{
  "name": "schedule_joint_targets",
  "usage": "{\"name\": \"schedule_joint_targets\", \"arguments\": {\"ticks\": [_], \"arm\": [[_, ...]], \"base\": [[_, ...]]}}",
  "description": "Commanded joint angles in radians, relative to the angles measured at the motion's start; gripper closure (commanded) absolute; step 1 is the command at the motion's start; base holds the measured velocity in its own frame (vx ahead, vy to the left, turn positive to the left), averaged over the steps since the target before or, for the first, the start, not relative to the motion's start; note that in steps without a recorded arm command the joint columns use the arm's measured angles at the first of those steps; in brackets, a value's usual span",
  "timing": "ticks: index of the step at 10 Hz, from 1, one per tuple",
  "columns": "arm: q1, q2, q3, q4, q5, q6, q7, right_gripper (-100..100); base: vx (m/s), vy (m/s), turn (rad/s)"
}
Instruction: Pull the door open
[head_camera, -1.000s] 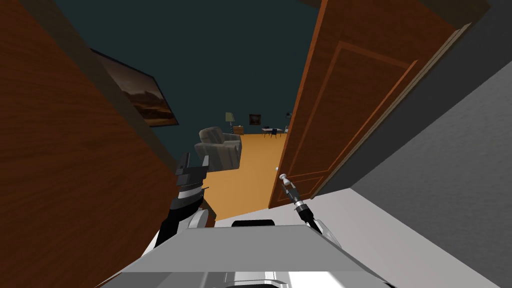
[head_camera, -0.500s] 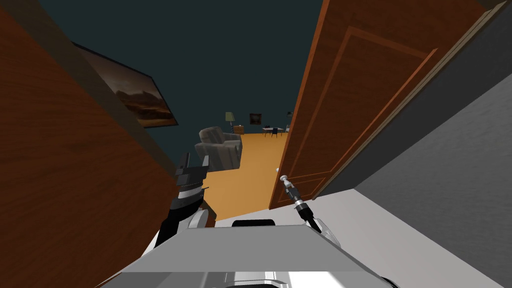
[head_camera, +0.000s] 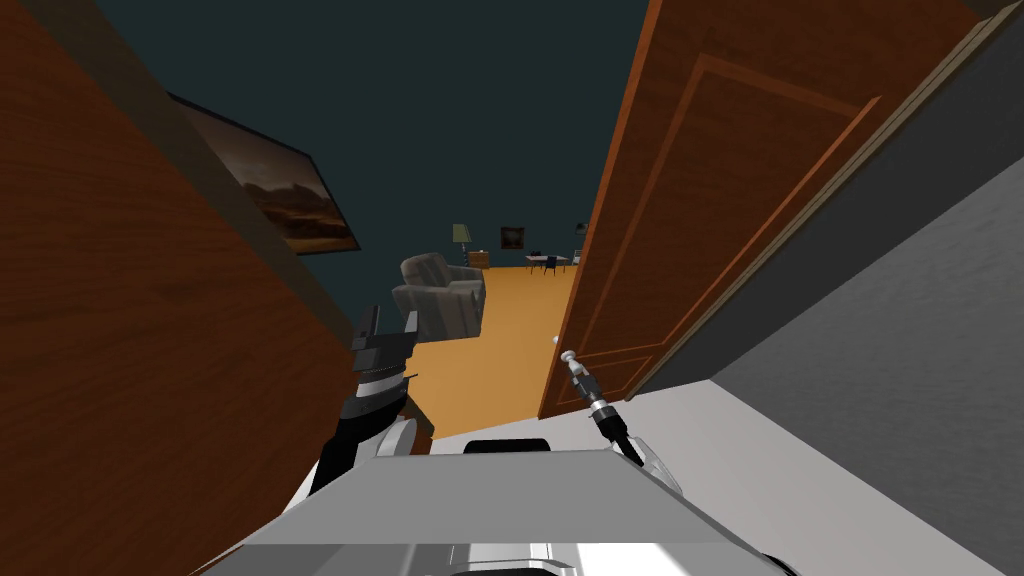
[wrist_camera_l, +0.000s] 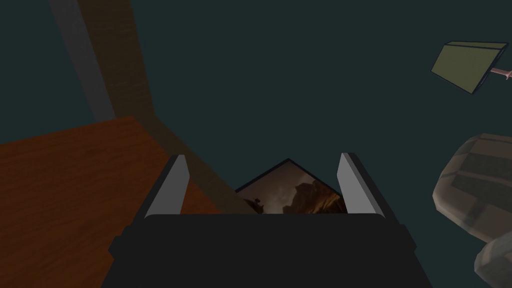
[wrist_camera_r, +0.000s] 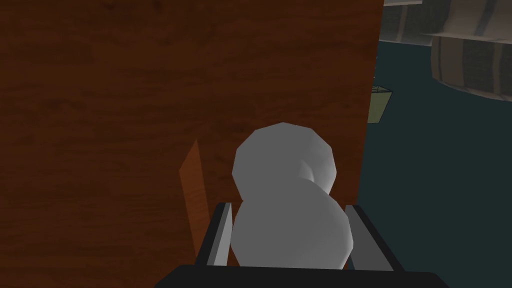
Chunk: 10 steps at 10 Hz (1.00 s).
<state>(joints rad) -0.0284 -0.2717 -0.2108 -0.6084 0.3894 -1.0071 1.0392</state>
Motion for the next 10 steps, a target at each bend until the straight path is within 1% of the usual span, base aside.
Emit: {"name": "schedule_joint_targets", "arguments": {"ticks": [1, 5, 8, 9, 10], "arm": [[-0.001, 0.002, 0.005, 0.000, -0.009, -0.001, -0.031, 100], [-0.001, 0.000, 0.017, -0.002, -0.041, 0.003, -0.123, 100], [-0.001, -0.002, 0.029, -0.004, -0.075, 0.008, -0.209, 100], [-0.001, -0.002, 0.029, -0.004, -0.075, 0.008, -0.216, 100], [-0.001, -0.002, 0.033, -0.005, -0.087, 0.010, -0.248, 100]], "base": [[-0.021, -0.012, 0.045], [-0.027, -0.011, 0.057], [-0.039, -0.021, 0.073], [-0.036, -0.015, 0.024], [-0.030, -0.012, 0.040]]}}
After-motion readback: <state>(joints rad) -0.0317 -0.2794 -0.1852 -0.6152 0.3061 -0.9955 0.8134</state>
